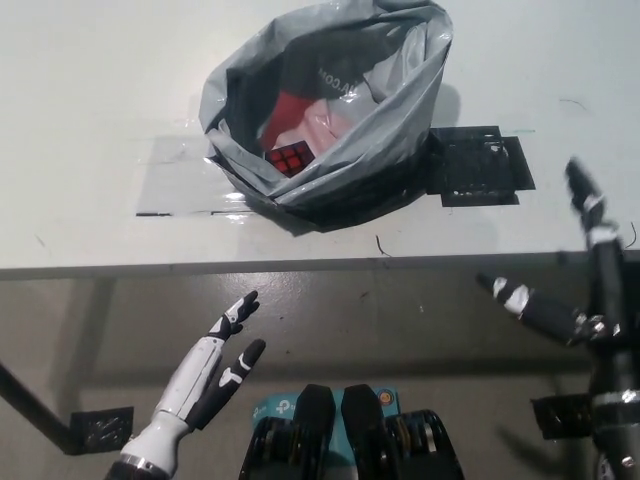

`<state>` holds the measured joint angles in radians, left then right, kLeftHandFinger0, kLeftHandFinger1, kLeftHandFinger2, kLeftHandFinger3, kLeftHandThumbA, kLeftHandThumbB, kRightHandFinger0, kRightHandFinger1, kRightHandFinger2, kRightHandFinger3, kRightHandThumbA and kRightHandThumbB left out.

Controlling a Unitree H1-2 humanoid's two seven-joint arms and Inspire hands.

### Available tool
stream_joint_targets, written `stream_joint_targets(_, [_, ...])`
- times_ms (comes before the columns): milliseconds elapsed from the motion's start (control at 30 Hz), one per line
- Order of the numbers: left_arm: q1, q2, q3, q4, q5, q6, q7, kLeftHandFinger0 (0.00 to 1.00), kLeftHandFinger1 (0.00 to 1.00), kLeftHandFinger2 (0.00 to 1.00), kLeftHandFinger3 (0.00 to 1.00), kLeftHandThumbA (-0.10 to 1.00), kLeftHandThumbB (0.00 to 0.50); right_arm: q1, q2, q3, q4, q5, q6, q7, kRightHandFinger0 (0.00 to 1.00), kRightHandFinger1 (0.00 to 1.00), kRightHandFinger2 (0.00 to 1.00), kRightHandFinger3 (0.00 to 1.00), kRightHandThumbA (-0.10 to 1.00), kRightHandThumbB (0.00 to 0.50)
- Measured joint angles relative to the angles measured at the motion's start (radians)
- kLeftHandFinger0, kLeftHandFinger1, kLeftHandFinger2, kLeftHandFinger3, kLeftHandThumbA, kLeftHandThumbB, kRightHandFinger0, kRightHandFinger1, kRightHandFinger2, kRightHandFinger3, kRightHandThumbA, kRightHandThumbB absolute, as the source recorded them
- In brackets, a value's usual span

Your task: Use the right hand to pick up a rubix's cube and place it into a plastic bag and lift the bag

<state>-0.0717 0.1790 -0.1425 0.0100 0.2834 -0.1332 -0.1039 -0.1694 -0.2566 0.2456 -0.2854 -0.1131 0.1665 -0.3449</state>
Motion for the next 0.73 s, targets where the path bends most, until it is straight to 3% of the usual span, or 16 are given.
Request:
stream_joint_targets(33, [0.002, 0.0, 0.0, 0.0, 0.0, -0.001, 0.0, 1.0, 1.0, 1.0, 1.0, 1.0, 0.168, 0.017, 0.006, 0.009, 0.061, -0.006, -0.02, 0.0, 1.0, 1.0, 1.0, 1.0, 0.97, 0.229])
stream_joint_targets(100, [0.005, 0.0, 0.001, 0.0, -0.001, -0.001, 0.0, 1.0, 1.0, 1.0, 1.0, 1.0, 0.17, 0.038, 0.01, 0.021, 0.122, -0.013, -0.047, 0.001, 1.0, 1.0, 1.0, 1.0, 0.86, 0.221])
stream_joint_targets(200, [0.016, 0.0, 0.002, -0.001, -0.001, -0.001, 0.0, 1.0, 1.0, 1.0, 1.0, 1.0, 0.179, 0.065, 0.013, 0.041, 0.201, -0.026, -0.09, 0.003, 1.0, 1.0, 1.0, 1.0, 0.85, 0.218])
stream_joint_targets(333, [0.039, 0.0, 0.007, -0.001, -0.005, -0.003, 0.0, 1.0, 1.0, 1.0, 1.0, 1.0, 0.113, 0.091, 0.013, 0.066, 0.269, -0.044, -0.146, 0.004, 1.0, 1.0, 1.0, 1.0, 0.81, 0.192])
stream_joint_targets(567, [0.115, -0.002, 0.042, -0.001, -0.028, -0.012, 0.003, 1.0, 1.0, 1.0, 1.0, 1.0, 0.164, 0.151, 0.013, 0.12, 0.342, -0.076, -0.253, 0.008, 1.0, 1.0, 1.0, 1.0, 0.82, 0.197])
stream_joint_targets(733, [0.138, -0.002, 0.064, -0.001, -0.037, -0.019, 0.004, 1.0, 1.0, 1.0, 1.0, 1.0, 0.16, 0.167, 0.013, 0.137, 0.362, -0.098, -0.315, 0.012, 1.0, 1.0, 1.0, 1.0, 0.78, 0.168])
